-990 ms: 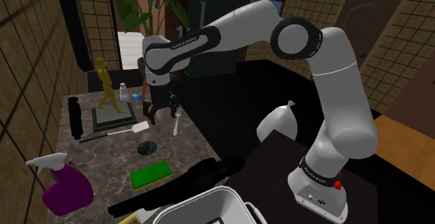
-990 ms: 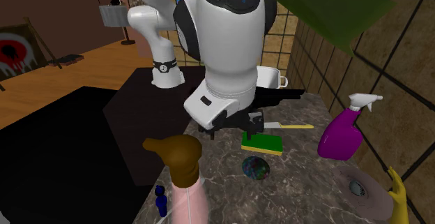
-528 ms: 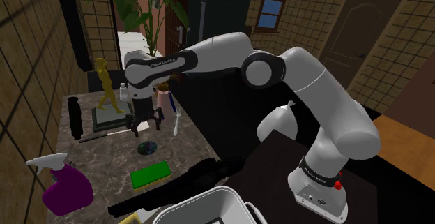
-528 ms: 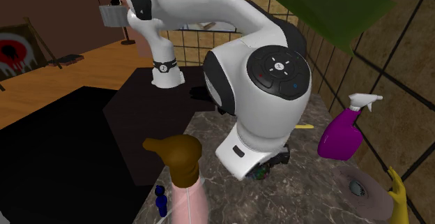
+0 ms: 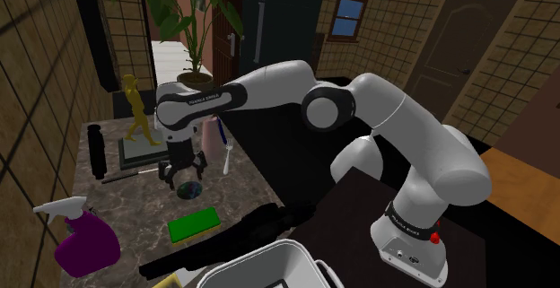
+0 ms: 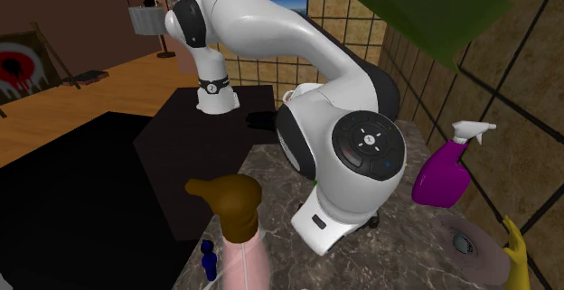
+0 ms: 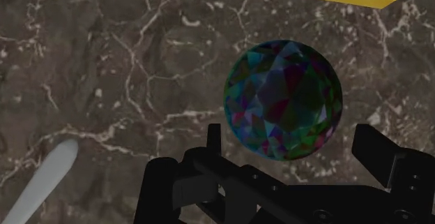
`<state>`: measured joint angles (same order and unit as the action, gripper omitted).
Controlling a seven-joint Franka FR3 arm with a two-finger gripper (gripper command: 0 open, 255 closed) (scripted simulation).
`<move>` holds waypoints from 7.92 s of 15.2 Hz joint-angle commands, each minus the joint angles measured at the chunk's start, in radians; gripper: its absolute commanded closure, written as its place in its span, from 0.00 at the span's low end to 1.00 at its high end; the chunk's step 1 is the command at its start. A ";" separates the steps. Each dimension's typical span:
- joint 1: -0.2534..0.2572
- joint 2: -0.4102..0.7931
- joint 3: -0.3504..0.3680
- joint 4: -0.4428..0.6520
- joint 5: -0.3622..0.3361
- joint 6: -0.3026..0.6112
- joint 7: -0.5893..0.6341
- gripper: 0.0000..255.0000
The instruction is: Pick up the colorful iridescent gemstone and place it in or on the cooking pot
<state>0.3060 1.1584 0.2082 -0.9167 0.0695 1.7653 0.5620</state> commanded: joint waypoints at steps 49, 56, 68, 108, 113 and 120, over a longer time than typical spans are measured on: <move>-0.109 -0.336 0.098 -0.752 0.048 0.651 -0.264 1.00; -0.119 -0.410 0.108 -0.773 0.056 0.600 -0.253 1.00; -0.135 -0.523 0.124 -0.783 0.070 0.500 -0.234 1.00; -0.024 -1.199 0.349 -1.454 0.388 0.601 -0.073 1.00; 0.045 -1.297 0.410 -1.548 0.476 0.632 -0.017 1.00; 0.147 -1.383 0.503 -1.631 0.578 0.682 0.085 1.00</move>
<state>0.4427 -0.2177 0.7034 -2.5337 0.6337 2.4363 0.6426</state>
